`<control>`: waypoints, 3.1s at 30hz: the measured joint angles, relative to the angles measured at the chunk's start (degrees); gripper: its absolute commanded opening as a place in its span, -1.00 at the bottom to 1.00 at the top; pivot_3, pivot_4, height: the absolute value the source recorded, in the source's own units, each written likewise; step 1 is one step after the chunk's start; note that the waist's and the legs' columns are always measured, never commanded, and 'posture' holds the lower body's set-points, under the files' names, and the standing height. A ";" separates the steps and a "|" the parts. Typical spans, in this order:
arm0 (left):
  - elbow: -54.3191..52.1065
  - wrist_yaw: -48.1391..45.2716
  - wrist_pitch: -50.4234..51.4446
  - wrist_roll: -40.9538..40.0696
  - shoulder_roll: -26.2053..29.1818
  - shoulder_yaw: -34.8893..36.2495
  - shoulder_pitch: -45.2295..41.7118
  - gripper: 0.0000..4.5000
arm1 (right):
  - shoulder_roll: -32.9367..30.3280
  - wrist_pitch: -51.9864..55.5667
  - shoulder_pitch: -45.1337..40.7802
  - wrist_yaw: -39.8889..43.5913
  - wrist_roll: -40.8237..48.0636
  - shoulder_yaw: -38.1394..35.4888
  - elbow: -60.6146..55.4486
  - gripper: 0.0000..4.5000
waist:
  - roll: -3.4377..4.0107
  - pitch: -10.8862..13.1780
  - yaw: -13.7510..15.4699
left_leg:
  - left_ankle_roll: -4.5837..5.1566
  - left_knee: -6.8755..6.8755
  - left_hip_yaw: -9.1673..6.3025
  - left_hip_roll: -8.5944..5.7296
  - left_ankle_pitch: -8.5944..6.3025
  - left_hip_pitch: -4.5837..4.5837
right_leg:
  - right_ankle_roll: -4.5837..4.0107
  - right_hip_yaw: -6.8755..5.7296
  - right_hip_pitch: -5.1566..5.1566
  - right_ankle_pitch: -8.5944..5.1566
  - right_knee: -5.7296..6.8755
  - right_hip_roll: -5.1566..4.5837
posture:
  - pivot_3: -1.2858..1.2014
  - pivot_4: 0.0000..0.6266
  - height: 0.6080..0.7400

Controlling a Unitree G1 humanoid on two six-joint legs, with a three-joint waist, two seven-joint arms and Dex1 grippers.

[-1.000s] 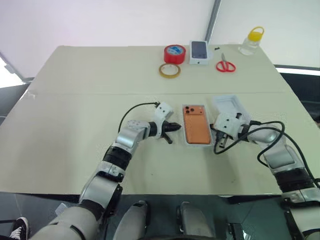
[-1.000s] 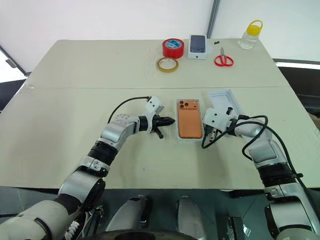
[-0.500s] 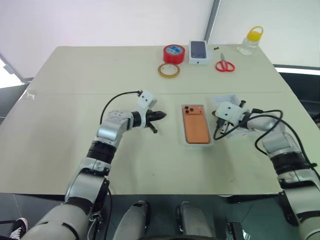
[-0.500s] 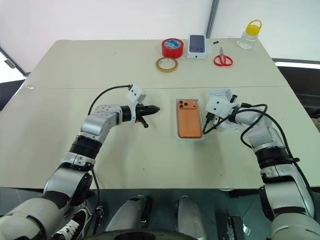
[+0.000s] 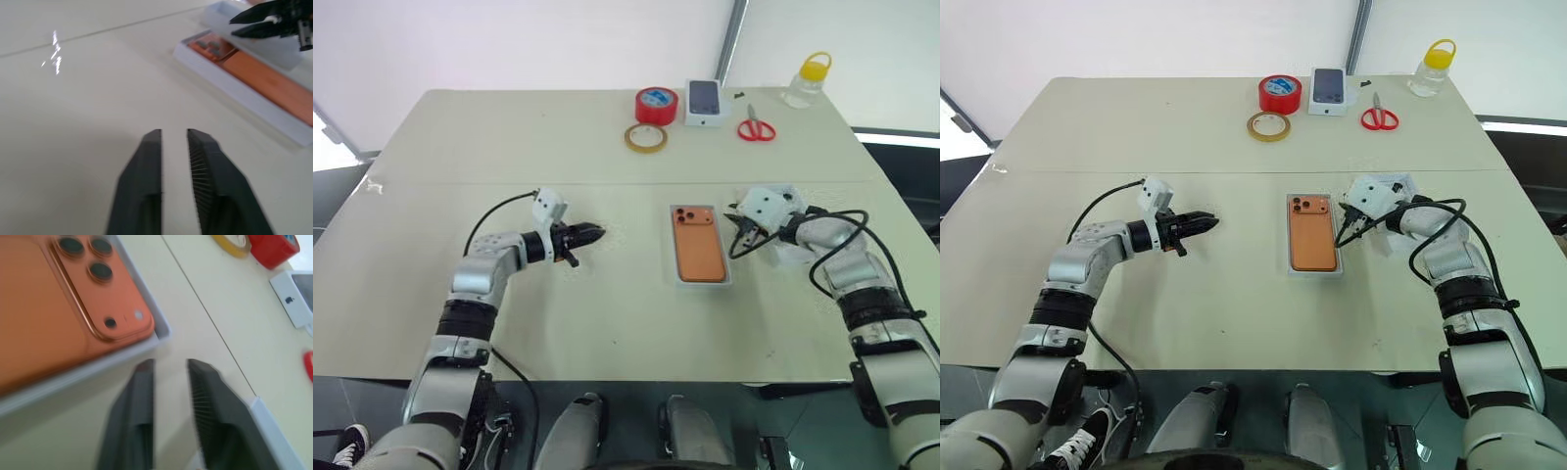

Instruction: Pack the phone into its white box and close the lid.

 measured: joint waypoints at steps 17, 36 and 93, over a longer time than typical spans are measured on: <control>-13.67 -8.96 -10.65 -2.91 3.92 -0.92 9.63 0.90 | -1.00 28.23 7.95 -3.49 9.42 -10.34 -14.06 0.96 | 0.09 0.02 -0.04 | 0.03 -0.05 0.03 0.02 -0.02 0.00 | -0.01 0.06 -0.05 0.00 0.00 -0.03 | 0.03 -0.52 1.00; -21.90 -16.63 -14.90 -6.05 9.17 -2.04 13.39 0.90 | -0.36 69.40 0.67 -11.67 9.51 -6.04 -25.22 0.96 | 0.31 0.09 0.01 | 0.40 -0.10 0.04 0.02 -0.24 0.00 | -0.04 0.05 -0.05 0.01 -0.04 -0.05 | 0.03 -0.52 1.00; -17.71 4.37 -11.37 -4.81 4.04 1.76 11.17 0.93 | 31.33 86.38 -14.41 -22.63 43.40 -40.42 -28.39 -0.97 | 0.36 0.13 -0.08 | 0.39 -0.27 0.02 0.04 -0.22 -0.03 | -0.04 0.08 -0.24 0.02 0.08 -0.01 | 0.03 -0.52 1.00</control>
